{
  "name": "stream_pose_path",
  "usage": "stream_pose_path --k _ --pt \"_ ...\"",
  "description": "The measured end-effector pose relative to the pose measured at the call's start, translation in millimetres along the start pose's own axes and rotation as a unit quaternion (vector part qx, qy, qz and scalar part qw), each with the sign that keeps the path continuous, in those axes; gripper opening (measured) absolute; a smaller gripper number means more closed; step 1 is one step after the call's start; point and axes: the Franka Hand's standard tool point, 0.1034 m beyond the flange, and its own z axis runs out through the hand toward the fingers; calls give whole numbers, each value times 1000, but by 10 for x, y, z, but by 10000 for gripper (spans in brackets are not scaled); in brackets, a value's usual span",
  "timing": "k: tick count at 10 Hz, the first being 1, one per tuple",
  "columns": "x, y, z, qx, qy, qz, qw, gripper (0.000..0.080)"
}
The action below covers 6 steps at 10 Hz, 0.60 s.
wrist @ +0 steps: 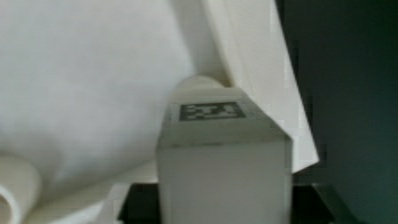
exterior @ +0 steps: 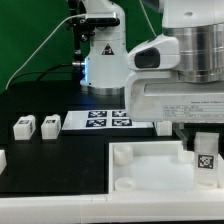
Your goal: Assemble one leg
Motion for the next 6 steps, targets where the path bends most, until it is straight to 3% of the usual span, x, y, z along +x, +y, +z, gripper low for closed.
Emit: stream_pose_path --k 2,3,6 --pt "8 13 8 0 3 150 989 293" --pt "10 27 12 0 3 258 966 293" --pt "0 72 18 11 -4 517 856 294"
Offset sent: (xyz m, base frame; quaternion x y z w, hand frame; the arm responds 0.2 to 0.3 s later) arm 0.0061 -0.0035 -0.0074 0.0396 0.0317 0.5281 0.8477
